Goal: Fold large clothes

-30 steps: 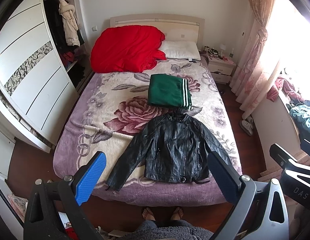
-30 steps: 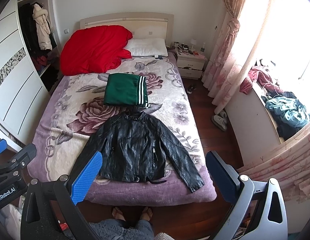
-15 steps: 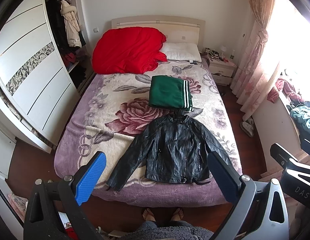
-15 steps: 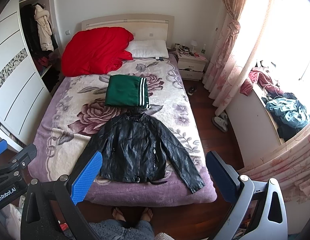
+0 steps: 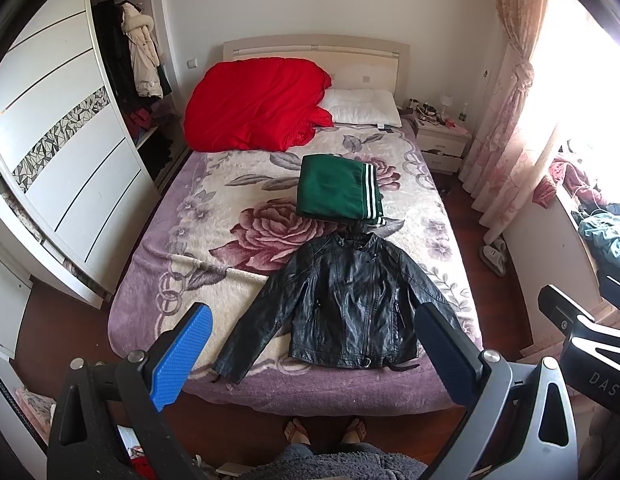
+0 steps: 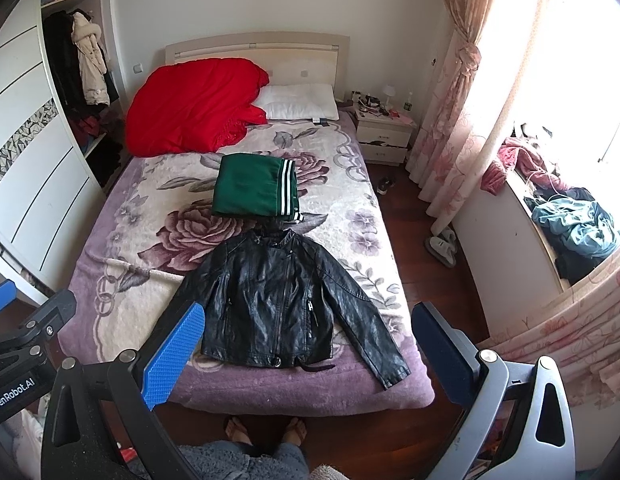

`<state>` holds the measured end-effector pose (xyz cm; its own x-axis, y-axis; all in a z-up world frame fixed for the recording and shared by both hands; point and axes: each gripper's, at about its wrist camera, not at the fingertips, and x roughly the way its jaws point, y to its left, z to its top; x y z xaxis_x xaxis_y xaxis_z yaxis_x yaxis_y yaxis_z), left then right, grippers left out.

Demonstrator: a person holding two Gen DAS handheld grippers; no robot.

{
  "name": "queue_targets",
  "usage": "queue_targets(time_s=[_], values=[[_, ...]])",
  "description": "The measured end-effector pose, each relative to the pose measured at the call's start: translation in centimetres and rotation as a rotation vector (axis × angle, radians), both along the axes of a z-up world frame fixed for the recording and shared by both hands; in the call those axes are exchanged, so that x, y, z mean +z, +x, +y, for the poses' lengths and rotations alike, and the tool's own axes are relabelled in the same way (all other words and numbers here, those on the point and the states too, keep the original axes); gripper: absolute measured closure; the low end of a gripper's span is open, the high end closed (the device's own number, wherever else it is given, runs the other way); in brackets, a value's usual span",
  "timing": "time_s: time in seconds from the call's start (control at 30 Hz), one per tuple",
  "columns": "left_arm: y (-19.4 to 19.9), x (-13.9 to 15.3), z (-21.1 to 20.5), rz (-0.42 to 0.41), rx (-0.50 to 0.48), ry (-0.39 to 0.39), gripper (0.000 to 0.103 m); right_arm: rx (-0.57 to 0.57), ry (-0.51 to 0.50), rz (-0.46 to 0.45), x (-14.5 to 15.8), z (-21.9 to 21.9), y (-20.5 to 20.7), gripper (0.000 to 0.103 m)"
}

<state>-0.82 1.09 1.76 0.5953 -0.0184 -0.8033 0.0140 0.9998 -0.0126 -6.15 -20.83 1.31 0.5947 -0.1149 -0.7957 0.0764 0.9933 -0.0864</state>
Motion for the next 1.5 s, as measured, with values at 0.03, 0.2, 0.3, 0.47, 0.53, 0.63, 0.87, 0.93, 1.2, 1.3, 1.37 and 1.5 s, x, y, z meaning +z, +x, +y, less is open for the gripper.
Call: queue_targets(time_s=[0.03, 0.2, 0.3, 0.47, 0.53, 0.63, 0.87, 0.93, 1.2, 1.3, 1.37, 1.5], values=[[-0.1, 0.0, -0.1, 0.0, 0.0, 0.001, 0.0, 0.001, 0.0, 0.0, 0.1, 0.1, 0.0, 0.0], [0.0, 0.3, -0.3, -0.006, 0.001, 0.002, 0.0, 0.004, 0.002, -0.002, 1.0, 0.6, 0.7, 0.0], [0.0, 0.7, -0.7, -0.011, -0.001, 0.001, 0.0, 0.004, 0.003, -0.008, 1.9, 0.8, 0.9, 0.0], [-0.2, 0.6, -0.6, -0.019, -0.002, -0.002, 0.0, 0.001, 0.004, -0.015, 1.9, 0.5, 0.7, 0.0], [-0.2, 0.6, -0.6, -0.017, -0.003, -0.004, 0.0, 0.0, 0.005, -0.015, 2.0, 0.5, 0.8, 0.0], [-0.1, 0.7, -0.3, -0.018, -0.006, -0.009, 0.0, -0.001, 0.008, -0.014, 1.7, 0.4, 0.5, 0.0], [1.1, -2.1, 1.1, -0.06, 0.024, 0.013, 0.0, -0.024, 0.045, 0.003, 0.6, -0.1, 1.2, 0.0], [2.7, -4.3, 1.7, -0.079, 0.045, 0.049, 0.0, -0.048, 0.088, 0.021, -1.2, -1.1, 2.0, 0.0], [8.4, -18.2, 1.6, 0.028, 0.044, 0.195, 0.0, -0.415, 0.119, 0.156, -14.9, -12.3, 6.1, 0.0], [10.4, -24.2, 0.8, 0.134, 0.058, 0.207, 0.0, -0.571, 0.201, 0.213, -22.5, -19.2, 5.8, 0.038], [11.5, -27.6, 0.0, 0.193, 0.079, 0.211, 0.0, -0.675, 0.328, 0.29, -28.8, -24.0, 4.7, 0.055], [13.4, -34.7, -2.6, 0.309, 0.107, 0.257, 0.0, -0.902, 0.594, 0.391, -42.1, -32.5, 1.2, 0.04]])
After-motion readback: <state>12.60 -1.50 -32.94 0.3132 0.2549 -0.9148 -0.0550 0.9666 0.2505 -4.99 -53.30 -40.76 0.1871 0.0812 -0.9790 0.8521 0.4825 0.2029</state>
